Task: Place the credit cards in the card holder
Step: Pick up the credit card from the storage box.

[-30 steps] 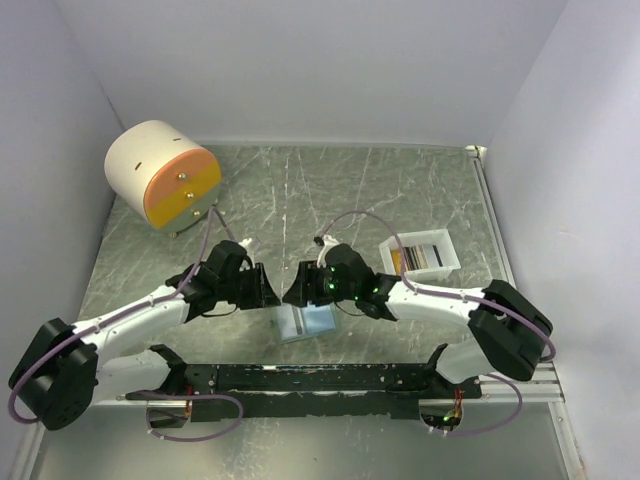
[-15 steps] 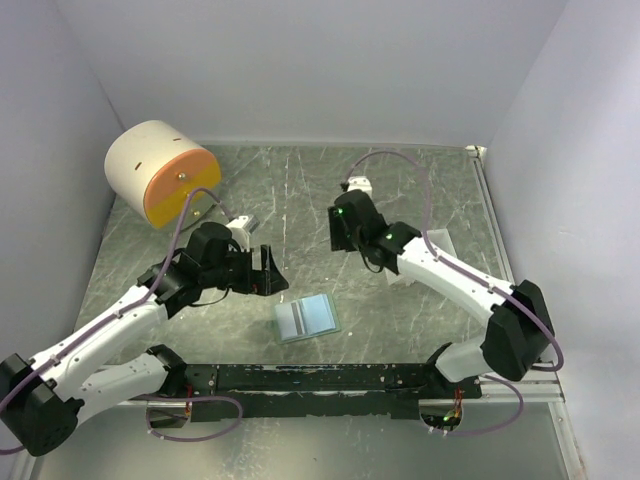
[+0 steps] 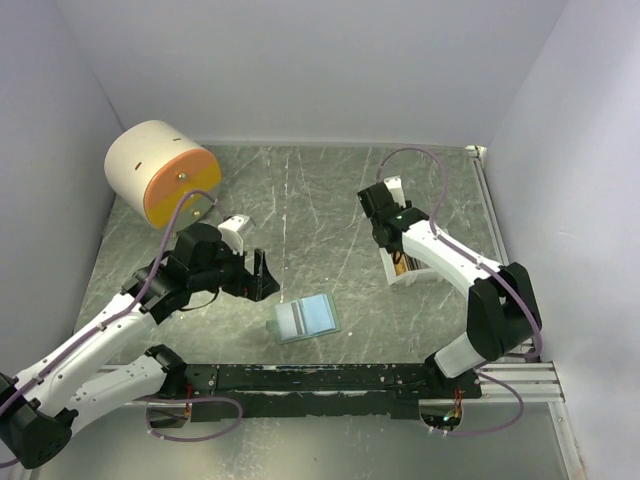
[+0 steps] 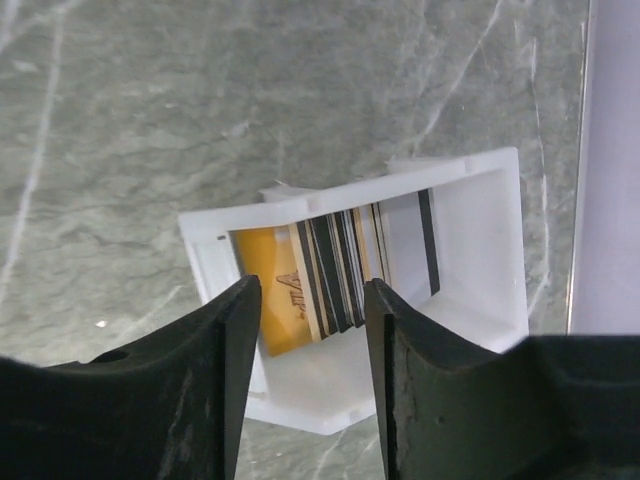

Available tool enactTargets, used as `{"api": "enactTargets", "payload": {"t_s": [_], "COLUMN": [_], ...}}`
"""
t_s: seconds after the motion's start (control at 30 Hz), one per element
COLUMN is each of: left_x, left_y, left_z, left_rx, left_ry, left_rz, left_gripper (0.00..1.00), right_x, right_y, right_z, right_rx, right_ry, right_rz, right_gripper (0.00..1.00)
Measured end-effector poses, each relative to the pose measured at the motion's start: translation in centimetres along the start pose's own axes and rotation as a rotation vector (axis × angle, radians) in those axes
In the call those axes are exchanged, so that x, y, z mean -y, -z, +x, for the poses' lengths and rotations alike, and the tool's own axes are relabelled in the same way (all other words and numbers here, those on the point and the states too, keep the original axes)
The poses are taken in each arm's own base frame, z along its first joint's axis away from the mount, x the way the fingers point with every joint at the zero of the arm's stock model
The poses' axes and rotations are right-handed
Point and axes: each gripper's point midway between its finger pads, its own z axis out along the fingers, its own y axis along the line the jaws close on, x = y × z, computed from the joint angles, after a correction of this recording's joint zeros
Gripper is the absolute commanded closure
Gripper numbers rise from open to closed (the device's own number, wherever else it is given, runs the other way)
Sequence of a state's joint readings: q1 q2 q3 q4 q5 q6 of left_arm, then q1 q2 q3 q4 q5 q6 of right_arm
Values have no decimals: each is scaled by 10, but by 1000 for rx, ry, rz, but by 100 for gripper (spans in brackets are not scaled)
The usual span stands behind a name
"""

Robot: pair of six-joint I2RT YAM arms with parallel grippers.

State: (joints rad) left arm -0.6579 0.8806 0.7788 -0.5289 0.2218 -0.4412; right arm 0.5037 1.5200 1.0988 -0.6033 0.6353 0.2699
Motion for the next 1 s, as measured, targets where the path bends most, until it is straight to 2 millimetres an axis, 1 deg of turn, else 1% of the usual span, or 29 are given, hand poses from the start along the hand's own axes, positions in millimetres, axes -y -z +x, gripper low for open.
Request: {"api": "enactTargets", "payload": {"t_s": [0.13, 0.27, 0.43, 0.57, 0.63, 0.73, 0.83, 0.93, 1.0], "left_x": [2, 2, 2, 2, 2, 2, 2, 2, 2], "left_y": [5, 5, 5, 5, 5, 5, 5, 6, 6], "left_z": [-3, -3, -3, -3, -3, -3, -4, -4, -4], "left_rx": [22, 24, 24, 24, 24, 24, 24, 28, 30], "left_ry": [-11, -15, -19, -21, -21, -21, -21, -22, -22], "left_rz": [8, 9, 9, 9, 9, 8, 8, 9, 7], "left_gripper": [0, 0, 0, 0, 0, 0, 0, 0, 0], "right_x": [12, 29, 37, 39, 37, 30, 20, 16, 14], "right_y": [-14, -33, -49, -58, -60, -60, -56, -55, -56], "right_z": [19, 32, 43, 59, 63, 62, 59, 55, 55], "right_rx": [-53, -107, -135, -173, -187, -187, -178, -166, -167], "right_ry": [31, 25, -2, -6, -9, -32, -62, -86, -90], "right_rz": [44, 90, 99, 93, 79, 35, -20, -44, -48], "right_gripper": [56, 56, 57, 59, 59, 56, 55, 50, 49]}}
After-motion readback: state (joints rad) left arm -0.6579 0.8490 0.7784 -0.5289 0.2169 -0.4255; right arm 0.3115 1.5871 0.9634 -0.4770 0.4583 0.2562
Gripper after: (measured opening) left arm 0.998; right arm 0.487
